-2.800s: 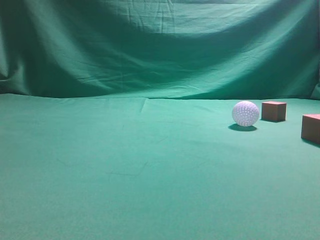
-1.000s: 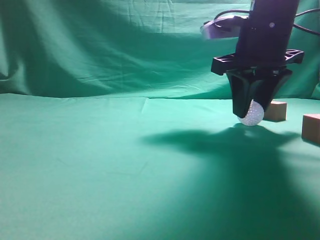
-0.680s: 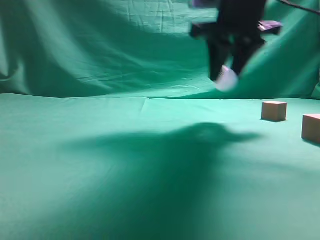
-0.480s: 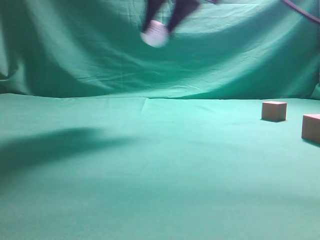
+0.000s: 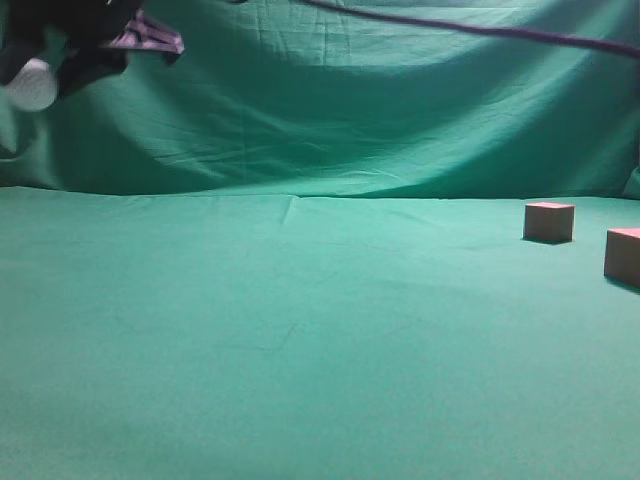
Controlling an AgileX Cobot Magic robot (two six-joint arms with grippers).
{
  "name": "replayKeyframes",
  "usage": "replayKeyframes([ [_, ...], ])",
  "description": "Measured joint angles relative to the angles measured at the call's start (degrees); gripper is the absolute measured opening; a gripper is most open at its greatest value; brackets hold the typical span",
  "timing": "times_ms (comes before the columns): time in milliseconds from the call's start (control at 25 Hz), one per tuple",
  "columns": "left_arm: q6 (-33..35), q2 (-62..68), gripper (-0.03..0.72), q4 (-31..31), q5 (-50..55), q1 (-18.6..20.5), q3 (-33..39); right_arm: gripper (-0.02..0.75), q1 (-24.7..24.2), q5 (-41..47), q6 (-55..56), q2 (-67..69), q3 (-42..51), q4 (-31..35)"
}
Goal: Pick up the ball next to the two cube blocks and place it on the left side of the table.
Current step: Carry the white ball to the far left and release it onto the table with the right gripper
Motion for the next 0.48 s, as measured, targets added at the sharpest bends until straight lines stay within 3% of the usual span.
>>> replayKeyframes([
  [280,0.0,0.0,0.0,0.0,0.0,0.0,0.0,0.32,1.81,-10.47,-3.31,12.07,-7.5,0.13],
  [480,0.0,0.0,0.0,0.0,0.0,0.0,0.0,0.32,2.87,-11.96,-9.07,14.89,-7.72,0.13],
])
